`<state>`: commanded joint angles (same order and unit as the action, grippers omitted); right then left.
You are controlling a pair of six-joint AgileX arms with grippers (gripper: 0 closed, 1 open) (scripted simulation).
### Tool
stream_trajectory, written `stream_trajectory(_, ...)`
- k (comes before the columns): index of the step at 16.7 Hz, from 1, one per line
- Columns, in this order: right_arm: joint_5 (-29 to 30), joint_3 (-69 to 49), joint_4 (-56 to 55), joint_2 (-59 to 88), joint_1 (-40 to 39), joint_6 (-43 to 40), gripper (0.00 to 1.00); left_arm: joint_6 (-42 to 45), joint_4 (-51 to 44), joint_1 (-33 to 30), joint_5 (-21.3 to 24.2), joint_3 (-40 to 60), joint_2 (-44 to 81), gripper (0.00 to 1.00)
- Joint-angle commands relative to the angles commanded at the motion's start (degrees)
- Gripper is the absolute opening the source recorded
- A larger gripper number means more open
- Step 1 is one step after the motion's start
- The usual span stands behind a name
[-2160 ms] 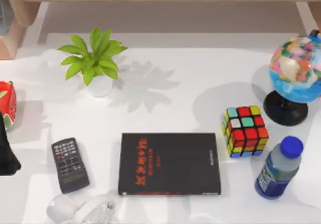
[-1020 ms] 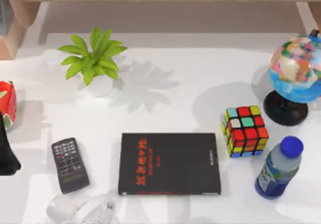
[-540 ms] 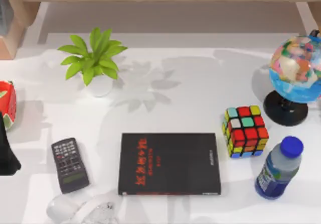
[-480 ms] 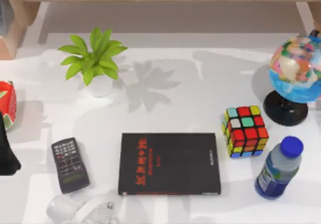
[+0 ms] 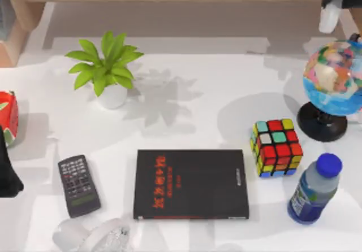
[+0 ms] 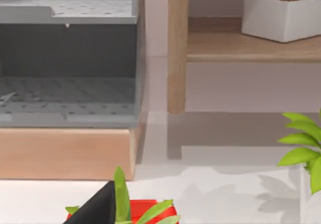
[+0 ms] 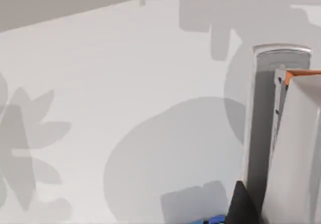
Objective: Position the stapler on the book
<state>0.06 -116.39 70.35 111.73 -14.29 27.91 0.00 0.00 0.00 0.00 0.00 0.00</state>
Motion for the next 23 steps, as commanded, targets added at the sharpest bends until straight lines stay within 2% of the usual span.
stream_trajectory(6,2.6,9.8,-4.3,3.6,-20.3,13.7,0.0,0.0,0.0,0.0,0.0,0.0,0.0,1.0)
stream_trajectory(11,4.8,16.6,-6.6,7.8,-32.4,21.0,0.0,0.0,0.0,0.0,0.0,0.0,0.0,1.0)
stream_trajectory(14,5.5,18.5,-7.2,9.2,-35.5,22.7,0.0,0.0,0.0,0.0,0.0,0.0,0.0,1.0)
stream_trajectory(23,5.5,20.5,-10.2,10.1,-35.5,22.7,0.0,0.0,0.0,0.0,0.0,0.0,0.0,1.0)
